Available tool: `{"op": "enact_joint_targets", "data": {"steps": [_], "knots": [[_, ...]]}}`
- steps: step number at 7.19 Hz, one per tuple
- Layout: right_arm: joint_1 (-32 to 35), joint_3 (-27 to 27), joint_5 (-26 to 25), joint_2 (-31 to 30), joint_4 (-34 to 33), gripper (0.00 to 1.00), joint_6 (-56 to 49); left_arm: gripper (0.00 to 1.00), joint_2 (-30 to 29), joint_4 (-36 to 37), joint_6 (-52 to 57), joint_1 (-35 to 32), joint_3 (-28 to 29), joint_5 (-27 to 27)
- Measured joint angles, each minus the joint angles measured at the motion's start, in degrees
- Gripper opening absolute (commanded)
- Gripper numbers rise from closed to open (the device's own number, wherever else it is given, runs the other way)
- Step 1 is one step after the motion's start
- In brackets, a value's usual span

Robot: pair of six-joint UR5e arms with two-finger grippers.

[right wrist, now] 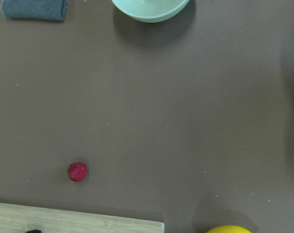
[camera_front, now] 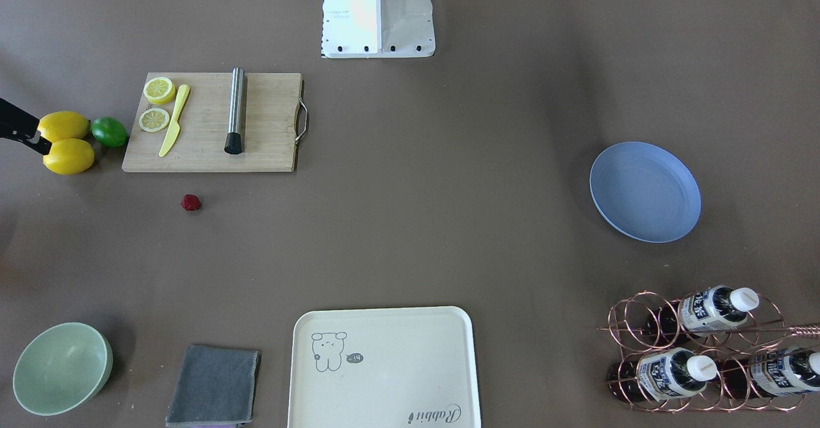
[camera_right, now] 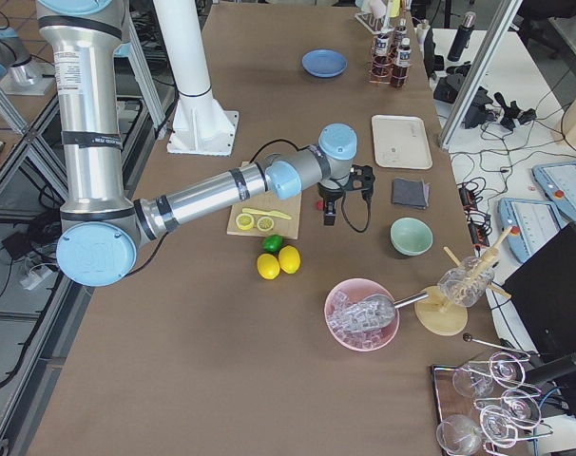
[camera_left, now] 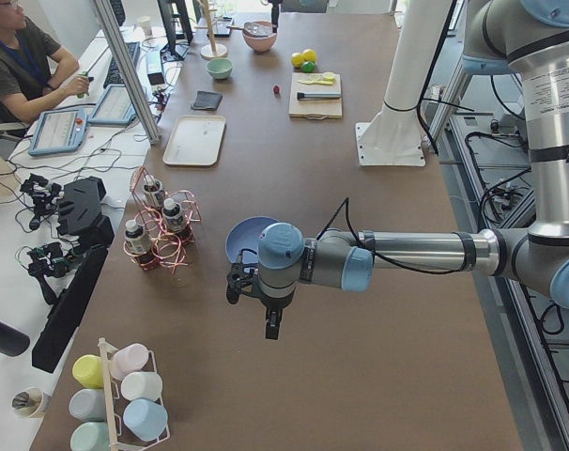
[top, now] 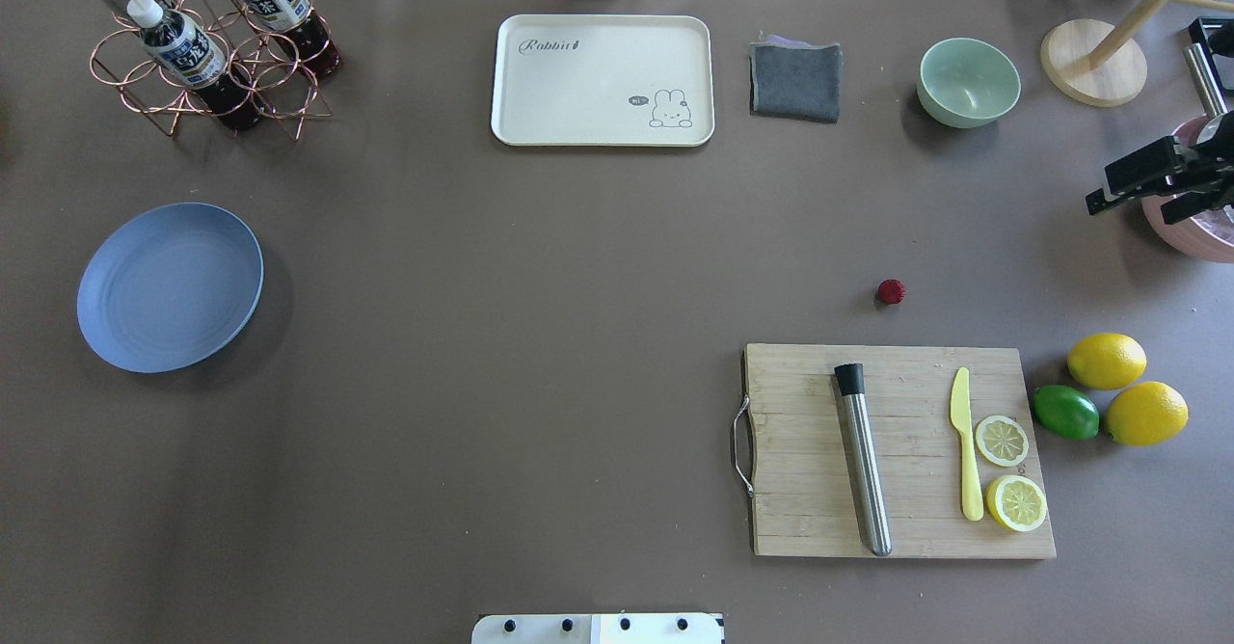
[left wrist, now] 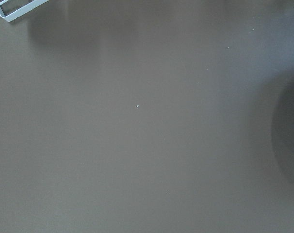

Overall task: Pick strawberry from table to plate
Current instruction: 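Move the left gripper toward the blue plate while the right gripper moves toward the strawberry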

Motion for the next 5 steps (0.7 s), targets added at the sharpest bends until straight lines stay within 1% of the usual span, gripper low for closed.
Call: {"op": "enact_joint_targets", "data": {"steps": [1, 2, 3, 4, 5], "knots": [[-0.89, -0.04, -0.45, -0.05, 1.27, 1.0, 0.15, 0.98, -2.93, -4.87, -6.83, 4.33, 3.05, -0.26], [-0.58, -0.65, -0.88, -0.59, 1.21, 1.0, -4.45, 0.97, -5.62, -13.83, -15.69, 9.3, 7.47, -0.26], [1.31, -1.82, -1.04, -1.48, -0.59, 1.0, -12.97, 0.97, -8.36, -23.24, -24.33, 13.64, 12.18, -0.19], [3.86, -2.47, -1.03, -1.91, -3.6, 1.0, -20.25, 0.95, -10.08, -28.76, -29.31, 16.76, 14.94, -0.13], [6.51, -2.73, -0.96, -2.11, -7.22, 1.0, -26.78, 0.93, -10.91, -31.3, -31.3, 18.67, 16.16, -0.08]]}}
